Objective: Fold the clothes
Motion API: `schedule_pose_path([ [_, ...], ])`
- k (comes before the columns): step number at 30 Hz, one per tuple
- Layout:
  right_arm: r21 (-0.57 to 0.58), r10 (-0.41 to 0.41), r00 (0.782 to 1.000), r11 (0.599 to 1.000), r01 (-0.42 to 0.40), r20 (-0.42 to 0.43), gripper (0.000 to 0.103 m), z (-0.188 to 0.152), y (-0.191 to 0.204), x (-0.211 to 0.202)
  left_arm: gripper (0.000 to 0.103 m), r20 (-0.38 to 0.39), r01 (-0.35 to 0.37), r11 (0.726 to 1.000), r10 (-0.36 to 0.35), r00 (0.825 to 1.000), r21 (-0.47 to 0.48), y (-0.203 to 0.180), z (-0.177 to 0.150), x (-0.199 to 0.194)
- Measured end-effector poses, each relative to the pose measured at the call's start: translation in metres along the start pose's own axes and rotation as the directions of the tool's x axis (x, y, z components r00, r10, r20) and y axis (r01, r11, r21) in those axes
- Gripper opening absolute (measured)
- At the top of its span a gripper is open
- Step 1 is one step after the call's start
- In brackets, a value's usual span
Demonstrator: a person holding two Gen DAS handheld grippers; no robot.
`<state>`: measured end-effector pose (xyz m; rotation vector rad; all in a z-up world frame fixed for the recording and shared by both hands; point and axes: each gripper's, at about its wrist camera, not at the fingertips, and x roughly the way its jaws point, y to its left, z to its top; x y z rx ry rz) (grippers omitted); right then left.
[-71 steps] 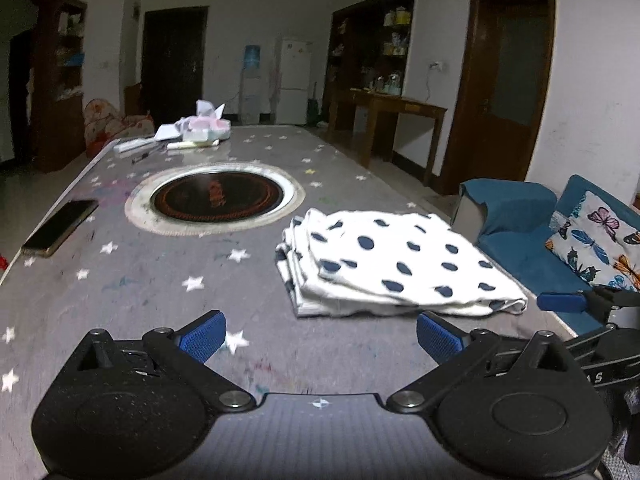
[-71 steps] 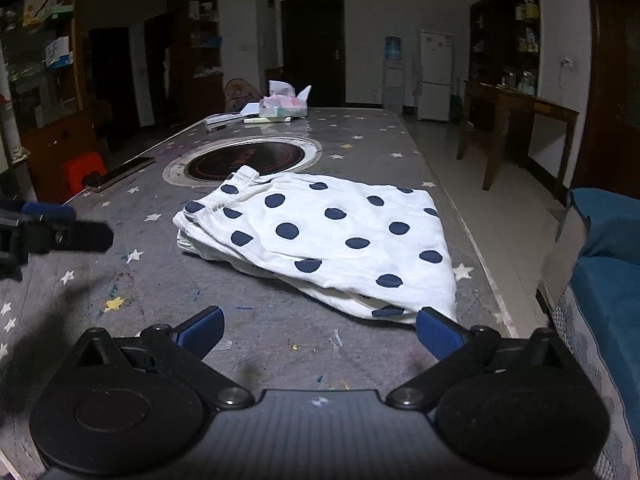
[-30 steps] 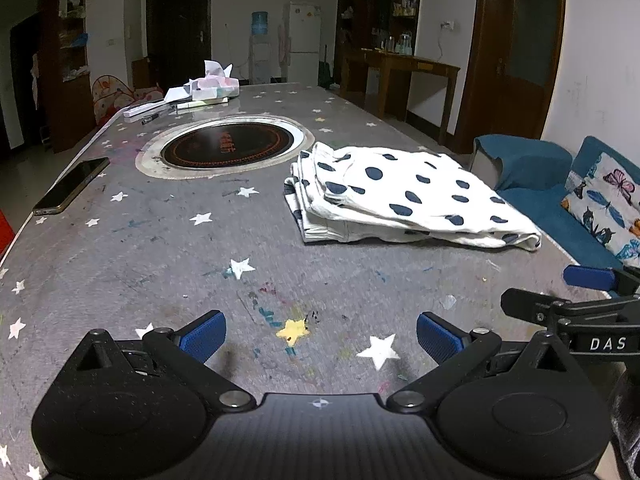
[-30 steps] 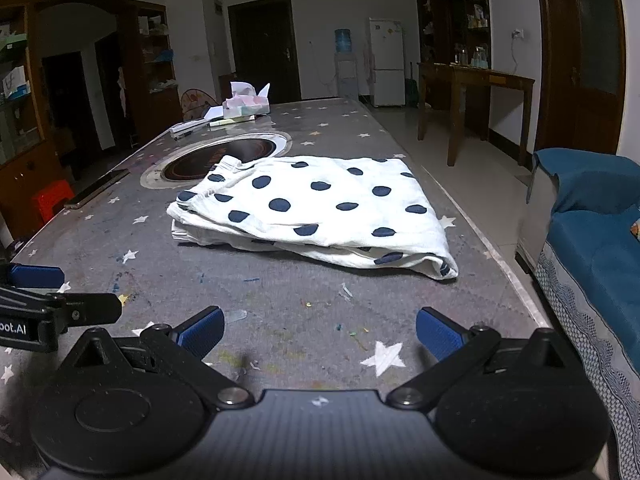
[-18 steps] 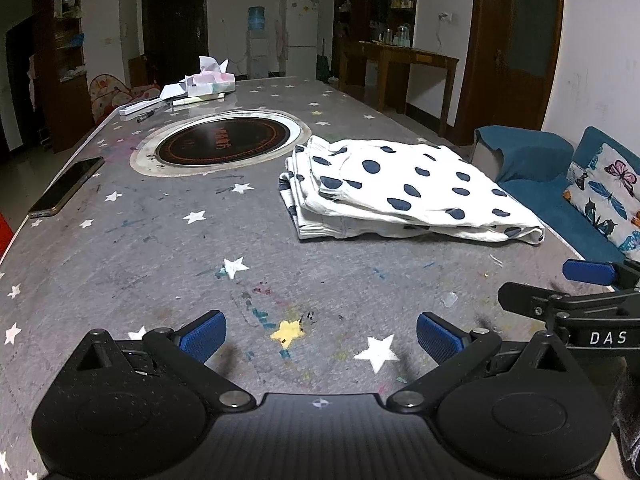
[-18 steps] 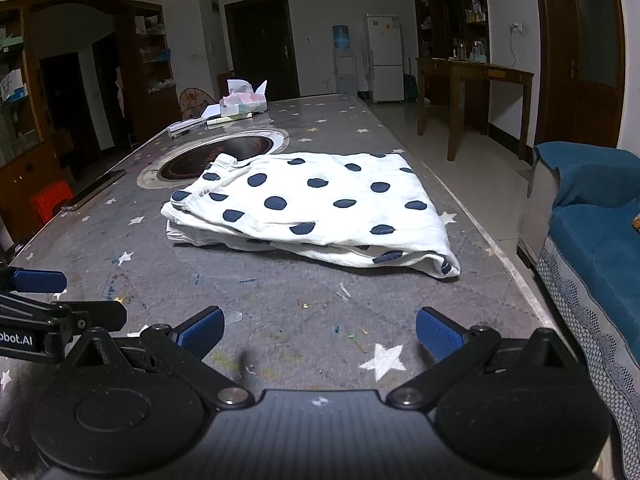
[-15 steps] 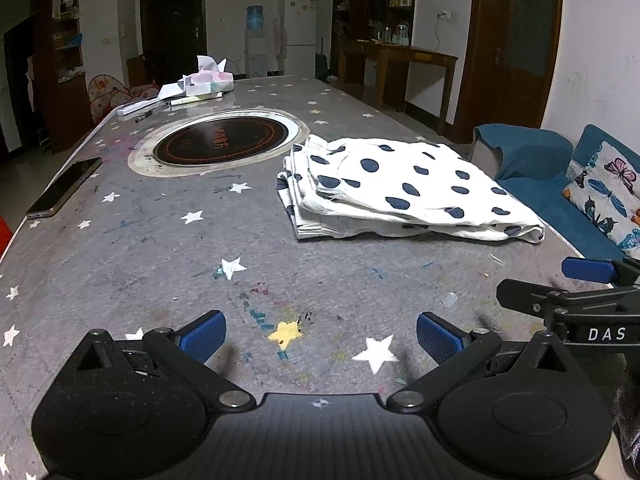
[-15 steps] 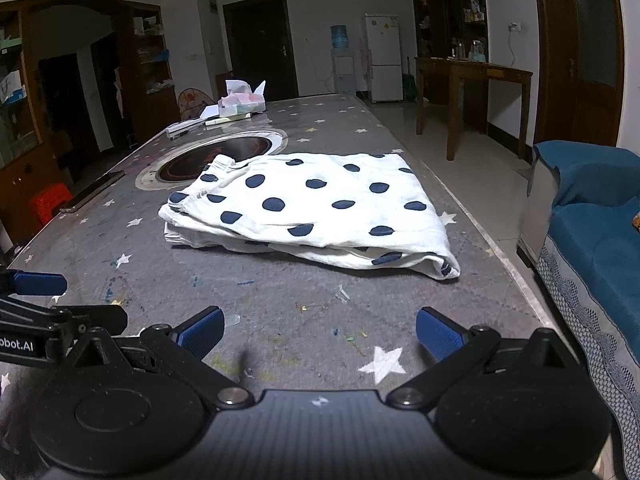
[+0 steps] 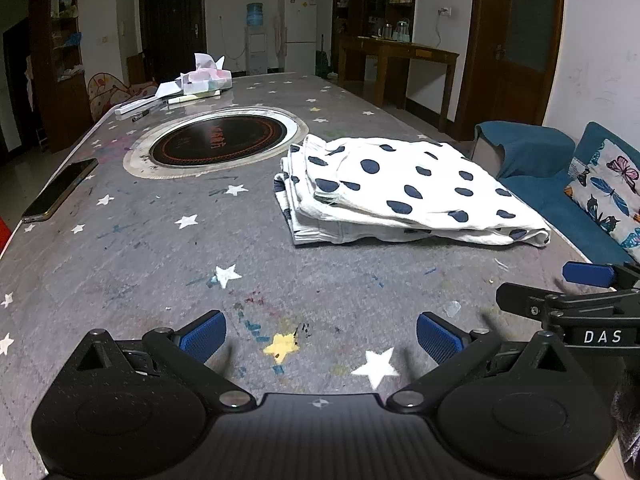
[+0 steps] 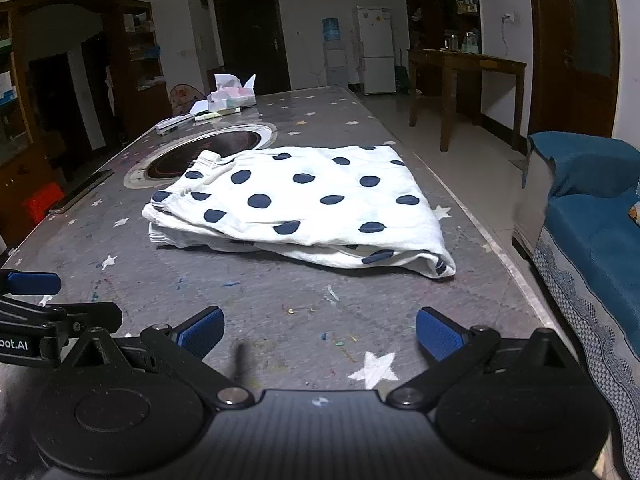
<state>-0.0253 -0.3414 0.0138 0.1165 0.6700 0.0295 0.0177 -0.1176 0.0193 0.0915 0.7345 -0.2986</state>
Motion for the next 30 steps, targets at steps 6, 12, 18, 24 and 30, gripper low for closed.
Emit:
schedule_pose_path([
  [6, 0.007, -0.009, 1.0, 1.0, 0.009, -0.007, 0.103, 0.0002, -0.002, 0.0033, 0.103, -0.001, 0.005, 1.0, -0.005, 1.0, 0.005, -0.0028, 0.0024, 0.0019],
  [12, 0.008, -0.011, 1.0, 1.0, 0.011, -0.008, 0.103, 0.0007, -0.0021, 0.0046, 0.103, -0.003, 0.004, 1.0, -0.004, 1.0, 0.007, -0.0044, 0.0031, 0.0027],
  [18, 0.006, -0.008, 1.0, 1.0, 0.008, -0.01, 0.103, 0.0, -0.0009, 0.0045, 0.103, -0.005, 0.003, 1.0, -0.003, 1.0, 0.004, -0.0047, 0.0032, 0.0024],
  [24, 0.004, -0.005, 1.0, 1.0, 0.005, -0.008, 0.103, -0.0001, 0.0008, 0.0033, 0.103, -0.004, 0.009, 1.0, -0.009, 1.0, 0.004, -0.0064, 0.0023, 0.0008],
  [30, 0.005, 0.001, 1.0, 1.0, -0.001, -0.009, 0.103, -0.0004, 0.0016, 0.0028, 0.103, -0.003, 0.01, 1.0, -0.01, 1.0, 0.005, -0.0078, 0.0017, -0.0006],
])
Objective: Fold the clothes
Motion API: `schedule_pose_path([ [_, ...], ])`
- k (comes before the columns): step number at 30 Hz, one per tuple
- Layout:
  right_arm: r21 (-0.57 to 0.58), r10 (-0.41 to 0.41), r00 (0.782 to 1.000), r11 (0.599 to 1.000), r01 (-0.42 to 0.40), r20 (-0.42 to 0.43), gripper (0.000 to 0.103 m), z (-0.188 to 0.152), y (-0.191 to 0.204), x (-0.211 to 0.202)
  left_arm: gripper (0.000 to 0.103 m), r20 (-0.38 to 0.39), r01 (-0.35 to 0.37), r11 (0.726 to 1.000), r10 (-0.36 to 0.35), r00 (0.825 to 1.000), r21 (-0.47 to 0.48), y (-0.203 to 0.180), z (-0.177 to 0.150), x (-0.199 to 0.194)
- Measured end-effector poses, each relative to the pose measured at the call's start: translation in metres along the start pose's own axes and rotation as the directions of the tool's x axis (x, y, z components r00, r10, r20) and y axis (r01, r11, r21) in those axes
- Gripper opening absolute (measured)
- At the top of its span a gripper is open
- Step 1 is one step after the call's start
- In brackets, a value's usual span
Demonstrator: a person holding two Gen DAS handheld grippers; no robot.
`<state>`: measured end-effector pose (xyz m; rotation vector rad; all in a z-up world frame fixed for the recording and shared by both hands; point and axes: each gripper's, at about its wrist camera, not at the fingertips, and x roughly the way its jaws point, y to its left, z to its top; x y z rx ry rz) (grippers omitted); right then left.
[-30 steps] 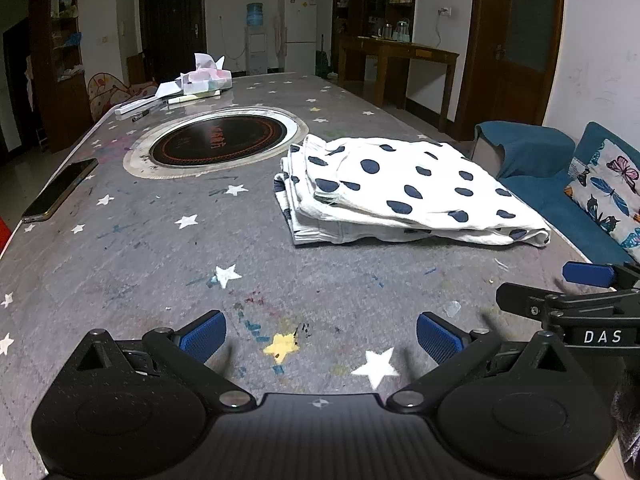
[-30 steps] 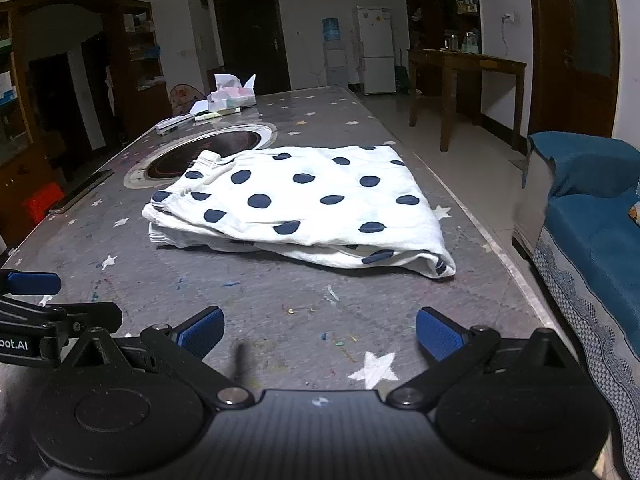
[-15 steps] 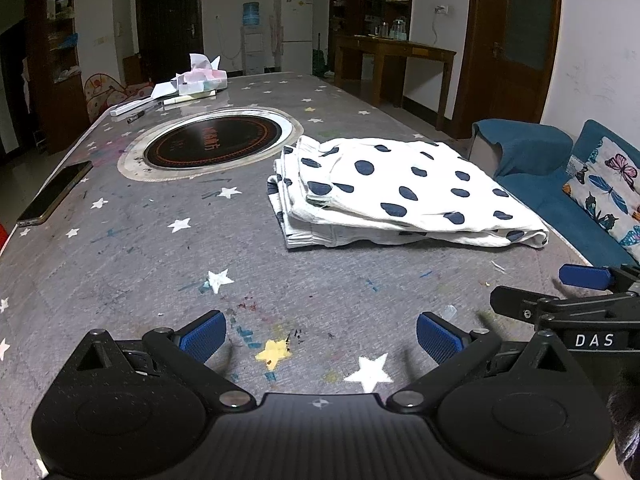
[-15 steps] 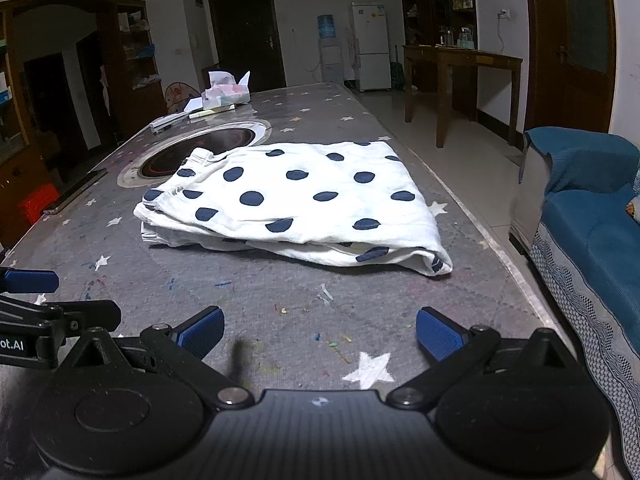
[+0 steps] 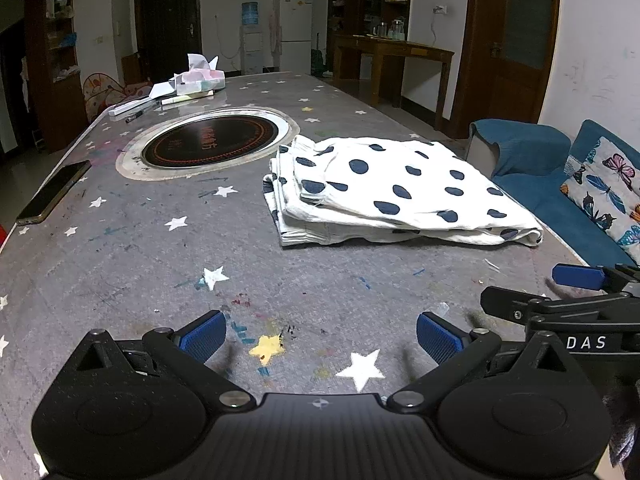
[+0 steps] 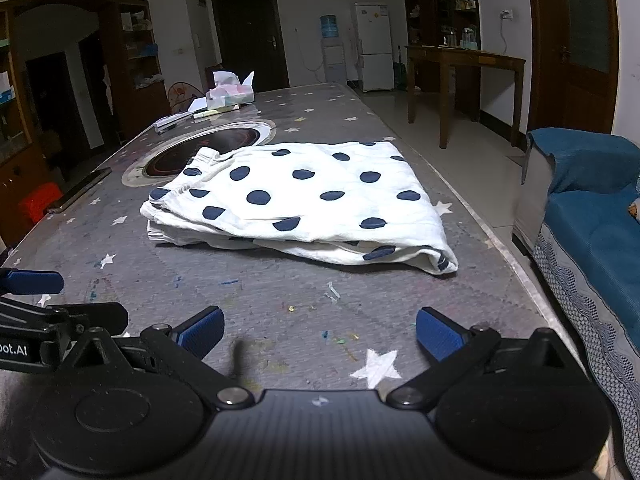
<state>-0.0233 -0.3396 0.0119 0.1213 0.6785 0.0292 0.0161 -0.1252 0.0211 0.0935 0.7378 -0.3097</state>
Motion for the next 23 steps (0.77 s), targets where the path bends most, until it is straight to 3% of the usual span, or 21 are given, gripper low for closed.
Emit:
schedule_pose_path([
  [23, -0.005, 0.009, 1.0, 1.0, -0.009, -0.004, 0.103, -0.0014, 0.0037, 0.0003, 0.103, 0.004, -0.001, 1.0, 0.001, 1.0, 0.002, -0.0018, -0.0001, -0.0024],
])
